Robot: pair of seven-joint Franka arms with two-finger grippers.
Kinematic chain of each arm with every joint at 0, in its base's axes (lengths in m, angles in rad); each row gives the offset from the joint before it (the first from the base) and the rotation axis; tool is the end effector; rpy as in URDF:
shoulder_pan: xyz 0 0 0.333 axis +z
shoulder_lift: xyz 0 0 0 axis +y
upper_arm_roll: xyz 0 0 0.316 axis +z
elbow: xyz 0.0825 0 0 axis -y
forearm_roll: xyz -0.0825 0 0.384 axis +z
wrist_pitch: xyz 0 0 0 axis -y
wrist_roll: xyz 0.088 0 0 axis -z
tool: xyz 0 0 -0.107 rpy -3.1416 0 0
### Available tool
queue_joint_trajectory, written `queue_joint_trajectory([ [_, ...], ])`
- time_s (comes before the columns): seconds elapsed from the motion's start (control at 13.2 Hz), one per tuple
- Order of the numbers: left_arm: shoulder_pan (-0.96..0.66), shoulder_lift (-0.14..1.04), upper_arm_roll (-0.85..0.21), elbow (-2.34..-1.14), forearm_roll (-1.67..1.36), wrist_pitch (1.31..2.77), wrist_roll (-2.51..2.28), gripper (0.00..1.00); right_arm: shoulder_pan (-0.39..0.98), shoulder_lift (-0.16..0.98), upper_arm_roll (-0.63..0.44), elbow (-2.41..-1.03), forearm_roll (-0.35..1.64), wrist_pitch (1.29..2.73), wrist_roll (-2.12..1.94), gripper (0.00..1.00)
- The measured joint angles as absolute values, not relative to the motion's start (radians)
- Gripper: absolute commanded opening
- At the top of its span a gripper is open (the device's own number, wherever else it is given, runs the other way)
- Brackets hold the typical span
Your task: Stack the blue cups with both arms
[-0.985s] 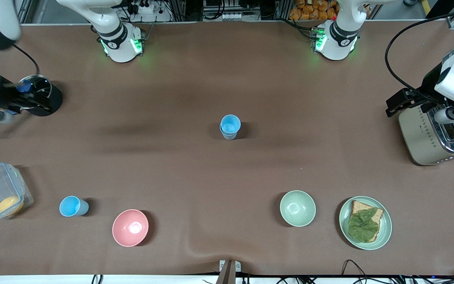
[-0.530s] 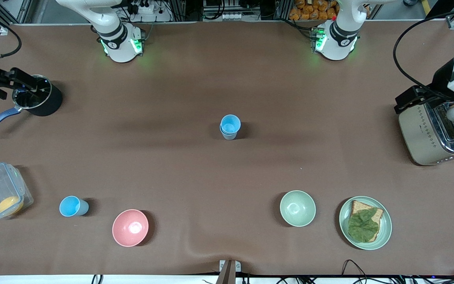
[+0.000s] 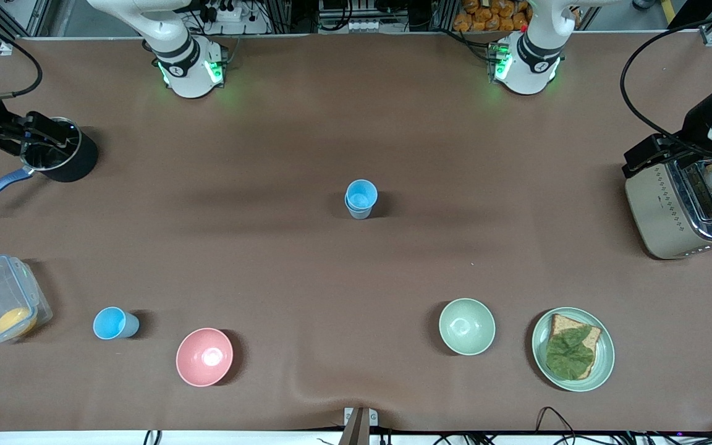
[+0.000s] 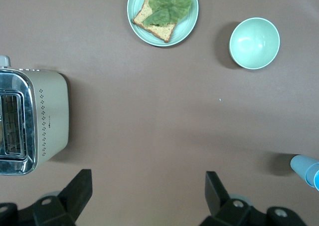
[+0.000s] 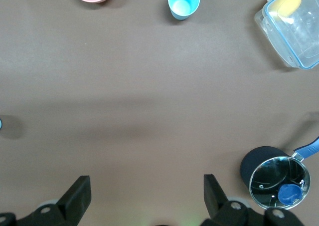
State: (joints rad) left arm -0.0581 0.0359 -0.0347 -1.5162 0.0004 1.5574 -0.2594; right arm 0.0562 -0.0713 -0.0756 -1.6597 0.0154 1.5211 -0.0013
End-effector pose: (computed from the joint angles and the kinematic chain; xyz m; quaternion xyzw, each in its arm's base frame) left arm 0.5623 -0.0519 0.6290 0.9965 0.0832 0.0025 0.0009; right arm 0.5257 -0.0099 0.6170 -0.9993 0.0087 0.0336 0.0107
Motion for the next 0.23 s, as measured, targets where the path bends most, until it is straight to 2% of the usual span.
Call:
queue_joint_trajectory([
  [0.23,-0.058,0.036,-0.035,-1.515,0.0,1.536,-0.259,1.0,0.055,-0.071,-0.078,-1.659,0.015,1.521,-0.007,1.0],
])
